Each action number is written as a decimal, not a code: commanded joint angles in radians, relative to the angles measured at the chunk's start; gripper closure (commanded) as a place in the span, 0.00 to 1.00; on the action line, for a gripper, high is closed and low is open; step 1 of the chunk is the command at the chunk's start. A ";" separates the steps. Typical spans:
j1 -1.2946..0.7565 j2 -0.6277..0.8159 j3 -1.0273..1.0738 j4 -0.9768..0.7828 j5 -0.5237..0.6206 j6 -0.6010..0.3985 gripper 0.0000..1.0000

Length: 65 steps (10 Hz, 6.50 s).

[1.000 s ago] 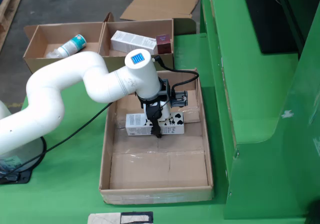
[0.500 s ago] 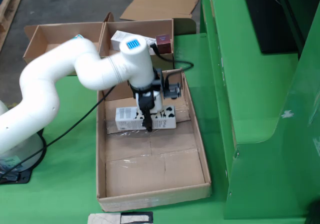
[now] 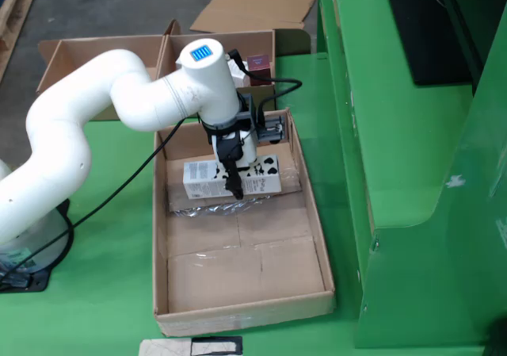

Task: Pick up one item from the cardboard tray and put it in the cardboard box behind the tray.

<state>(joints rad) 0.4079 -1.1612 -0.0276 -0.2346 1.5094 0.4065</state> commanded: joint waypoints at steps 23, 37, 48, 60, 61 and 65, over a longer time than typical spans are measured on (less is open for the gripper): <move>0.178 0.345 0.028 0.377 -0.265 -0.095 1.00; 0.178 0.345 0.028 0.377 -0.265 -0.095 1.00; 0.315 0.167 0.028 0.746 -0.556 -0.383 1.00; 1.106 0.161 0.028 0.746 -0.556 -0.572 1.00; 1.240 0.112 0.028 0.746 -0.556 -0.514 1.00; 1.363 0.069 0.028 0.746 -0.556 -0.411 1.00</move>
<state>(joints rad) 1.4694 -1.0844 -0.0276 0.5000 0.9632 -0.0859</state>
